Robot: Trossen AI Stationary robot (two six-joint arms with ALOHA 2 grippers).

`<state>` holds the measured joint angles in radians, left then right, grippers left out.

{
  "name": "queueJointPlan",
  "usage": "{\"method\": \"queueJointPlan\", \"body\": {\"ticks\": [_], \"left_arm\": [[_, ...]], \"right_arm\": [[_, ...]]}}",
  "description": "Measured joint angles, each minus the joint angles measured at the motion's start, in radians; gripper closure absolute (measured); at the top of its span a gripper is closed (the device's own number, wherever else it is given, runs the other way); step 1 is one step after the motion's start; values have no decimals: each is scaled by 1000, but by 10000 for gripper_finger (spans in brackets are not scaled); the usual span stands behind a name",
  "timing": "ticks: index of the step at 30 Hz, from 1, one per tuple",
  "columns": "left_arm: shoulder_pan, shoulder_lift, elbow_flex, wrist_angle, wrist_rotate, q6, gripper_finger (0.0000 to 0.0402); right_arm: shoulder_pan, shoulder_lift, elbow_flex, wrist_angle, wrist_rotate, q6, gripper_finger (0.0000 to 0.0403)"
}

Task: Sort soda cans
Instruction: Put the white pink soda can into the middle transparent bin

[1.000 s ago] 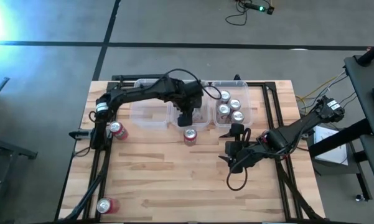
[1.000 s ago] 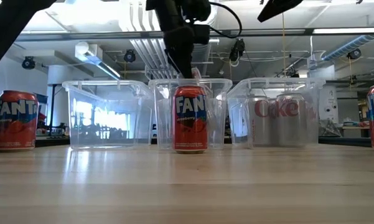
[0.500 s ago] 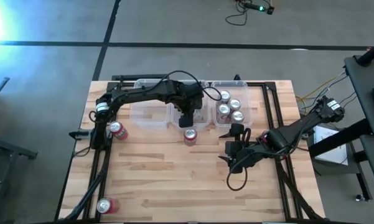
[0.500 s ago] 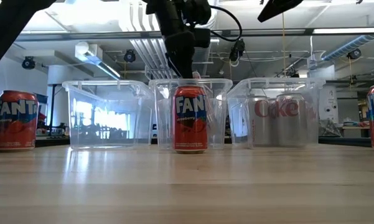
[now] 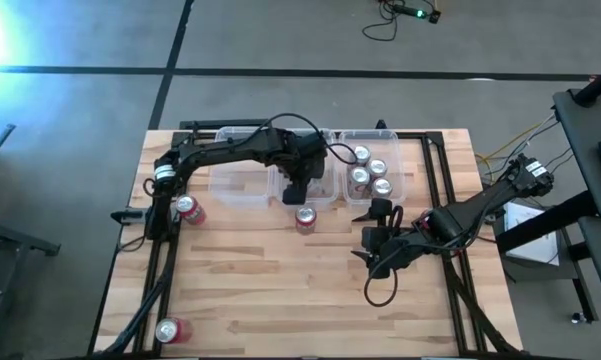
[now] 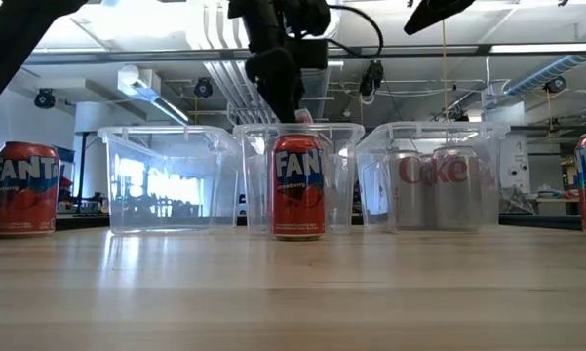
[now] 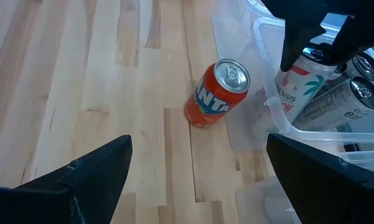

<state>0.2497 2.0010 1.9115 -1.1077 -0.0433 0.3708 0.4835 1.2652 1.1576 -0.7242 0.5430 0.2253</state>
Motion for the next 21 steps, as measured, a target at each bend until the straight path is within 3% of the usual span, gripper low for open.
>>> {"method": "queueJointPlan", "body": {"ticks": [11, 21], "left_arm": [[2, -1, 79, -16, -6, 286, 159], [3, 8, 33, 10, 1, 388, 159]], "right_arm": [[0, 0, 0, -1, 0, 2, 35], [0, 0, 0, 2, 0, 3, 35]]}}
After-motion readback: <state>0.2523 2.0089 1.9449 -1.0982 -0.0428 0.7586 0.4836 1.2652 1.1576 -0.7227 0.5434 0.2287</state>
